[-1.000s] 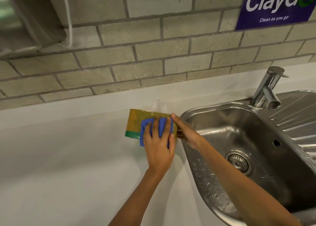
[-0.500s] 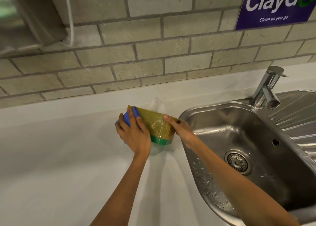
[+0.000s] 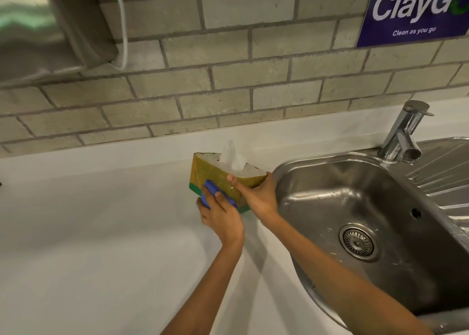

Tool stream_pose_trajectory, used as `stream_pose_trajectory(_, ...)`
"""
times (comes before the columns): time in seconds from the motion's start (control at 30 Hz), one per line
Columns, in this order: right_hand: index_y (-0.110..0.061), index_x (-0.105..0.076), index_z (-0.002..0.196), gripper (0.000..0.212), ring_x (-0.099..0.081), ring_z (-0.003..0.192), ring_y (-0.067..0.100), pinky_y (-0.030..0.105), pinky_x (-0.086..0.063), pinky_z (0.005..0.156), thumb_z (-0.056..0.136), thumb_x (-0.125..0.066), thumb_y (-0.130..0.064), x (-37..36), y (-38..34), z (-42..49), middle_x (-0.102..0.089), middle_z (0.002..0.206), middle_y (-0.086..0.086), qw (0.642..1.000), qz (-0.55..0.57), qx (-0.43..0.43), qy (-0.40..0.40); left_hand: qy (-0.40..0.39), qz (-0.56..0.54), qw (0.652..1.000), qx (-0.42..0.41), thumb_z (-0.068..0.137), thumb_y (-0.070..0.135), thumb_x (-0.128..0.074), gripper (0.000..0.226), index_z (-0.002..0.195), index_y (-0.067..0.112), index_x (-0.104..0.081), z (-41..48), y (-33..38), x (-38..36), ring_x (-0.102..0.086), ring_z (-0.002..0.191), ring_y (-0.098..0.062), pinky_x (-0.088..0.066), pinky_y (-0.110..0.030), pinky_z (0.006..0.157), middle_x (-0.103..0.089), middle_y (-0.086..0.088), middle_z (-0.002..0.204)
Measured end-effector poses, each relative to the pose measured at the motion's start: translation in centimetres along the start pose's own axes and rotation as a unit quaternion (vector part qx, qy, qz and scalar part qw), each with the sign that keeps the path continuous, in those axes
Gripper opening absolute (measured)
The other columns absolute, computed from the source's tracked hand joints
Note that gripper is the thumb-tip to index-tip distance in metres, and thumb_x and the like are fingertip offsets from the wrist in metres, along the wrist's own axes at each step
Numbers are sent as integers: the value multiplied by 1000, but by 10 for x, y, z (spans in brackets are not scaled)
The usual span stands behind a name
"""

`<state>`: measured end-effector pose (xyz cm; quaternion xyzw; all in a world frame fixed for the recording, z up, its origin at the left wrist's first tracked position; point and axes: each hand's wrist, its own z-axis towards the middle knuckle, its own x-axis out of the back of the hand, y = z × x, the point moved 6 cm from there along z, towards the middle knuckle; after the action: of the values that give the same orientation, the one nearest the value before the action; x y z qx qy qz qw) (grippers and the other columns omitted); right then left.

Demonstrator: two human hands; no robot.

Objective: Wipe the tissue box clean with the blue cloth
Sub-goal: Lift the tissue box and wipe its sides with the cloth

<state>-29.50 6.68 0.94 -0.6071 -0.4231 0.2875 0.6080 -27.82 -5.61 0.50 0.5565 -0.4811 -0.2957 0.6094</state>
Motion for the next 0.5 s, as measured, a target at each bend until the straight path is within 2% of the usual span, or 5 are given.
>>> stream_pose_trajectory(0.13, -14, -33, 130, 102, -52, 115, 22, 33, -48, 96, 51, -75, -64, -1, -1, -2, -49, 129, 7, 1000, 12, 10, -20, -49, 30, 998, 20, 98, 44, -28, 58, 150, 23, -14, 1, 1, 1, -13, 142, -33, -16, -44, 116, -16, -12, 157)
stream_pose_trajectory(0.2, -15, -33, 132, 86, -52, 109, 15, 14, -46, 84, 68, -66, -61, -2, 5, -6, -48, 128, 3, 998, 53, 4, -30, -61, 53, 996, 28, 92, 56, -32, 69, 150, 26, -12, 8, 6, 2, -12, 142, -33, -19, -47, 116, -16, -11, 156)
stream_pose_trajectory(0.27, -16, -29, 137, 72, -49, 96, 7, -3, -41, 62, 81, -56, -53, -3, 10, -7, -47, 120, -2, 996, 79, 2, -28, -62, 69, 995, 42, 84, 65, -40, 80, 149, 26, -14, 17, 9, 5, -15, 141, -35, -28, -51, 114, -20, -13, 155)
stream_pose_trajectory(0.33, -13, -28, 138, 67, -49, 93, 6, -1, -42, 55, 86, -55, -45, -2, 11, -8, -46, 115, -3, 996, 94, 0, -11, -67, 85, 992, 59, 78, 69, -47, 88, 148, 25, -17, 24, 10, 9, -21, 137, -39, -36, -53, 108, -26, -16, 151)
stream_pose_trajectory(0.5, -13, -36, 130, 58, -49, 105, 12, 17, -46, 80, 83, -63, -34, -6, 9, -23, -46, 122, -1, 996, 74, 44, 15, -49, 70, 993, 82, 86, 58, -42, 69, 142, 20, -30, 34, 4, 18, -34, 129, -41, -34, -49, 108, -41, -21, 141)
